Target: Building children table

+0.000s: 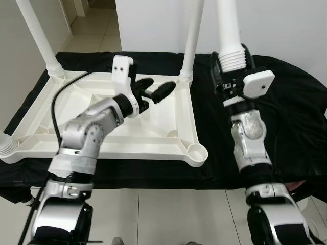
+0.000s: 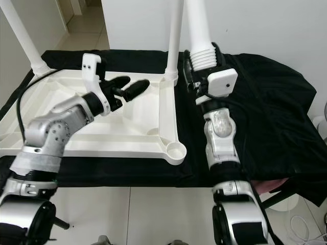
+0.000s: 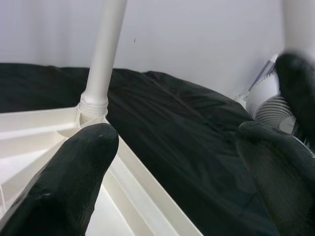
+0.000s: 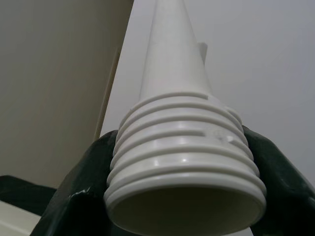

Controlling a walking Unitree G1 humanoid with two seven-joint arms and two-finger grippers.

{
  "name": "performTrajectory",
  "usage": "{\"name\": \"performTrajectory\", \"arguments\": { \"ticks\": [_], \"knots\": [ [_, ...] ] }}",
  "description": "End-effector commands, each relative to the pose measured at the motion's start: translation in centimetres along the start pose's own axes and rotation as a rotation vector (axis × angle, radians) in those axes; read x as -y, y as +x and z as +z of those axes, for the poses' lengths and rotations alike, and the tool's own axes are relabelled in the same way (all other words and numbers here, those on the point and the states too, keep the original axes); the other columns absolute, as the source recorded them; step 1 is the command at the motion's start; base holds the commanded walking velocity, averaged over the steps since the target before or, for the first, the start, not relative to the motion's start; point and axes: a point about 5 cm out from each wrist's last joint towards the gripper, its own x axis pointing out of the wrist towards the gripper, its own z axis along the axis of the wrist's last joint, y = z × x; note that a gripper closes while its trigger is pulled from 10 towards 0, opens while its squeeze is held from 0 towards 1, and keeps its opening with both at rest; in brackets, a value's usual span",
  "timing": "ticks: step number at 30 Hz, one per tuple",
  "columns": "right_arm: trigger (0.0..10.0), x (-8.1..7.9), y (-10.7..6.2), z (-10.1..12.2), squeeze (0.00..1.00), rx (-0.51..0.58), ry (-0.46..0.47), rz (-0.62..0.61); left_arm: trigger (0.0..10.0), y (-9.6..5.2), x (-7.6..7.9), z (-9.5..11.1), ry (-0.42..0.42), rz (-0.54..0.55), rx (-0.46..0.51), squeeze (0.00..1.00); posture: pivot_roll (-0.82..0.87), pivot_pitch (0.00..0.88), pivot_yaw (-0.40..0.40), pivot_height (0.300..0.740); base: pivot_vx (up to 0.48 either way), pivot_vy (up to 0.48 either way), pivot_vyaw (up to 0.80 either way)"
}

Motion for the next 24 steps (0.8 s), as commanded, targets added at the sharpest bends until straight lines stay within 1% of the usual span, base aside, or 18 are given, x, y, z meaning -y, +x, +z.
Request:
{"name": "performTrajectory", "arguments": {
  "ticks": [1, 2, 3, 4, 6, 9, 12, 14, 19, 20, 21, 24],
  "knots": [
    [10.0, -1.0, -0.8, 0.1, 0.0, -0.012, 0.015, 0.053, 10.0, -0.4, 2.3, 1.1, -0.055, -0.475, 0.023, 0.0, -0.07, 0.0, 0.027, 0.74, 0.0, 0.0, 0.0],
    [10.0, -1.2, -1.3, -0.1, 0.0, -0.028, 0.025, 0.053, 10.0, -0.4, 2.4, 1.4, -0.076, -0.482, 0.031, 0.0, -0.06, 0.0, 0.022, 0.74, 0.0, 0.0, 0.0],
    [10.0, -1.2, -1.3, -0.1, 0.0, -0.028, 0.025, 0.053, 10.0, -0.4, 2.4, 1.4, -0.076, -0.482, 0.031, 0.0, -0.06, 0.0, 0.022, 0.74, 0.0, 0.0, 0.0],
    [10.0, -1.2, -1.7, -0.1, 0.0, -0.037, 0.031, 0.052, 10.0, -0.4, 2.4, 1.5, -0.089, -0.486, 0.036, 0.0, -0.06, 0.0, 0.022, 0.74, 0.0, 0.0, 0.0],
    [10.0, -1.6, -2.7, -0.2, 0.0, -0.06, 0.05, 0.053, 10.0, -0.5, 2.6, 1.8, -0.115, -0.499, 0.043, 0.0, -0.06, 0.0, 0.018, 0.74, 0.0, 0.0, 0.0],
    [10.0, -1.8, -3.2, -0.2, 0.0, -0.071, 0.056, 0.056, 10.0, -0.5, 2.7, 1.9, -0.123, -0.508, 0.042, 0.0, -0.06, 0.0, 0.027, 0.74, 0.0, 0.0, 0.0],
    [10.0, -2.7, -4.3, -0.3, 0.0, -0.108, 0.077, 0.101, 10.0, -0.3, 3.1, 1.6, -0.155, -0.53, -0.001, 0.0, -0.07, 0.0, 0.034, 0.74, 0.0, 0.0, 0.0],
    [10.0, -3.0, -4.5, -0.3, 0.0, -0.116, 0.081, 0.117, 10.0, -0.2, 3.2, 1.4, -0.158, -0.537, -0.014, 0.0, -0.08, 0.0, 0.037, 0.74, 0.0, 0.0, 0.0],
    [10.0, -3.5, -5.1, -0.1, 0.0, -0.145, 0.095, 0.166, 10.0, 0.1, 3.4, 1.5, -0.212, -0.56, -0.041, 0.0, -0.09, 0.0, 0.041, 0.74, 0.0, 0.0, 0.0],
    [10.0, -3.5, -5.1, -0.1, 0.0, -0.145, 0.095, 0.166, 10.0, 0.1, 3.4, 1.5, -0.212, -0.56, -0.041, 0.0, -0.09, 0.0, 0.041, 0.74, 0.0, 0.0, 0.0],
    [10.0, -3.8, -5.4, 0.0, 0.0, -0.161, 0.096, 0.195, 10.0, 0.3, 3.5, 1.6, -0.237, -0.567, -0.05, 0.0, -0.09, 0.0, 0.043, 0.74, 0.0, 0.0, 0.0],
    [10.0, -4.0, -5.6, 0.1, 0.0, -0.169, 0.092, 0.219, 10.0, 0.4, 3.4, 1.5, -0.256, -0.566, -0.057, 0.0, -0.1, 0.0, 0.045, 0.74, 0.0, 0.0, 0.0]
  ]
}}
